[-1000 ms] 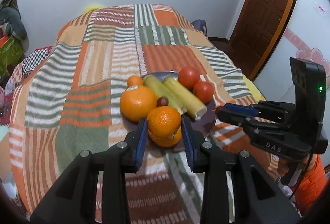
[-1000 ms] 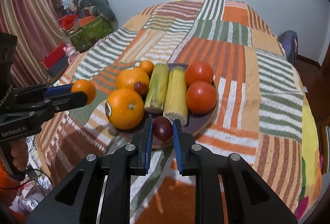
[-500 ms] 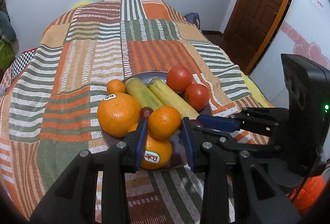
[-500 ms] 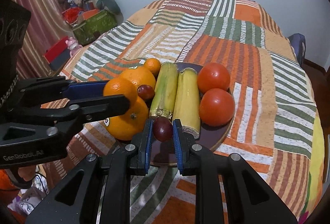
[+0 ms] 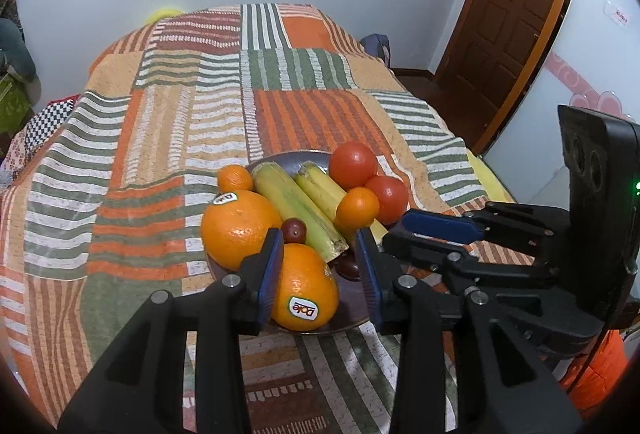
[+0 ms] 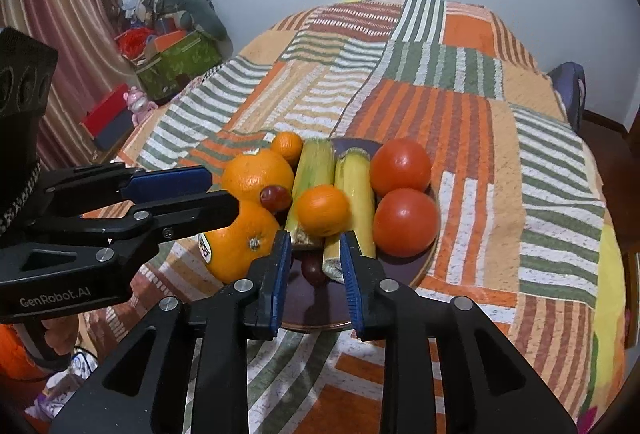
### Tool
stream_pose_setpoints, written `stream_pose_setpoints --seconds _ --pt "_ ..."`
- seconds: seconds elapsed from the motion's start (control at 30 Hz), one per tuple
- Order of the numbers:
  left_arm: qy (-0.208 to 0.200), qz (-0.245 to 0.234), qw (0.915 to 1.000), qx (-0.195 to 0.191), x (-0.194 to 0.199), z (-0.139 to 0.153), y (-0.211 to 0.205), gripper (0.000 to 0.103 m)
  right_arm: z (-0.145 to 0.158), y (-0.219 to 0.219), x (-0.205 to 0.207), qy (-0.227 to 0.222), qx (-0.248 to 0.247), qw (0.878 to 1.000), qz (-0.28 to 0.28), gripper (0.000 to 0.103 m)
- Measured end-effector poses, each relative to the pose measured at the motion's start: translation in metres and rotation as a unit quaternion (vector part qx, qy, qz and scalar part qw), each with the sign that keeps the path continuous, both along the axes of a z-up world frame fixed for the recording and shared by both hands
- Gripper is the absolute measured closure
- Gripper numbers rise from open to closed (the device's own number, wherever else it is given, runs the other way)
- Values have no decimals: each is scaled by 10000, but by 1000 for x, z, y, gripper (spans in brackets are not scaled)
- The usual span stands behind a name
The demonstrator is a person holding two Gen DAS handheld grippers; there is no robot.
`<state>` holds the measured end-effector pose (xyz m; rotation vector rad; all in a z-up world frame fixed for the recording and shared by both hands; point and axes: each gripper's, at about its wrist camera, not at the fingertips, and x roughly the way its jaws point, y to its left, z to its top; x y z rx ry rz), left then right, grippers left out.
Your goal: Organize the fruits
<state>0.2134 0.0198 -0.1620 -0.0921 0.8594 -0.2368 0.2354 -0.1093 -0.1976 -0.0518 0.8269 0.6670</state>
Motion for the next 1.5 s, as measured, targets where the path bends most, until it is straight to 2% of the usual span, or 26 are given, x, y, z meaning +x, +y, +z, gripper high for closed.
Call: stream_pose_setpoints --seconds 0.2,0.53,0.6,0.73,0.83,0.87,1.0,1.17,1.33,1.5 --pt "-320 208 9993 19 -17 25 5 66 22 -9 -9 -287 82 9995 -132 80" --pt "-1251 534 9906 101 -68 87 12 65 74 -28 -44 -1016 398 9934 -366 80" --pt "-1410 584 9882 156 -78 95 11 61 83 -30 -50 -1164 437 9914 -416 76" --pt "-1730 673 9823 268 -97 110 8 58 97 -35 -61 -1450 494 9868 -520 71" --pt "-1957 760 9773 290 -109 121 6 47 108 -39 -68 -1615 611 9831 -601 71" --pt "-2076 818 9743 308 -114 126 5 43 113 -40 -73 -1707 652 9810 -654 69" --pt "-2416 935 9654 308 -132 141 3 32 130 -43 -94 -2171 739 9696 -848 47" --pt "-2781 1061 9542 314 -151 157 1 18 150 -43 -118 -2698 806 9537 -1056 28" --pt "-3046 1157 9447 361 -168 168 -2 7 156 -43 -128 -2941 887 9440 -1207 16" --pt "-3141 1197 9412 349 -179 173 -4 1 156 -43 -135 -3109 907 9354 -1420 0"
